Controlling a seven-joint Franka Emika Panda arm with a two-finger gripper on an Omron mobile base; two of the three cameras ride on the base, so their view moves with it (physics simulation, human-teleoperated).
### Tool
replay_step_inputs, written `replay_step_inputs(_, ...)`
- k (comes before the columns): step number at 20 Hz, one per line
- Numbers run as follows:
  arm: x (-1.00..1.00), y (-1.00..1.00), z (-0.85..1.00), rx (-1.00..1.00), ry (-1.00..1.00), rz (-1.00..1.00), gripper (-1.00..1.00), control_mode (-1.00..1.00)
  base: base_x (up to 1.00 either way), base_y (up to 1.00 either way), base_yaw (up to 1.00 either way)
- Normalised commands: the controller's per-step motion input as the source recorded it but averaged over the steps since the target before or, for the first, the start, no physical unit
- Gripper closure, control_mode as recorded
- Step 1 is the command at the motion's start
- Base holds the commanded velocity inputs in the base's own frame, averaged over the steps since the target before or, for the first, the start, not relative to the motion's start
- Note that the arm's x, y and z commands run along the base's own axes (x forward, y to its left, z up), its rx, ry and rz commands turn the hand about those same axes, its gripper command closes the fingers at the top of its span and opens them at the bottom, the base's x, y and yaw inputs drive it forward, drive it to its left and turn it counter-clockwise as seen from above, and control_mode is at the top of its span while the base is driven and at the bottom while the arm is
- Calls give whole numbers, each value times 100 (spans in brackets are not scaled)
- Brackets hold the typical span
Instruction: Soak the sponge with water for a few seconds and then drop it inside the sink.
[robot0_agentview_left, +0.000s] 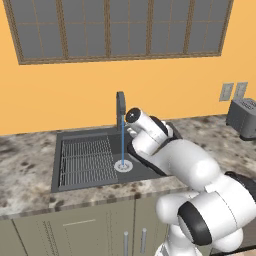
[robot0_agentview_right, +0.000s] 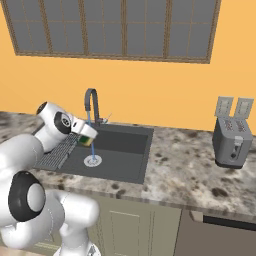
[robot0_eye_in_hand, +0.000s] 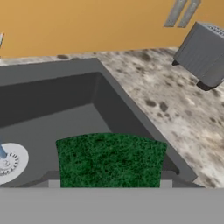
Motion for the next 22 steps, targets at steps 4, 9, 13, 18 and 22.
replay_step_inputs(4,0,1,0,0,-6,11,100,-100,0,0,0)
replay_step_inputs(9,0,0,0,1,0,28,100,-100,0,0,0)
replay_step_inputs(13,3,0,-1,0,0,25,100,-100,0,0,0)
replay_step_inputs(18,6,4,-6,1,-4,24,100,-100,0,0,0)
replay_step_inputs(22,13,8,-1,6,0,25,100,-100,0,0,0)
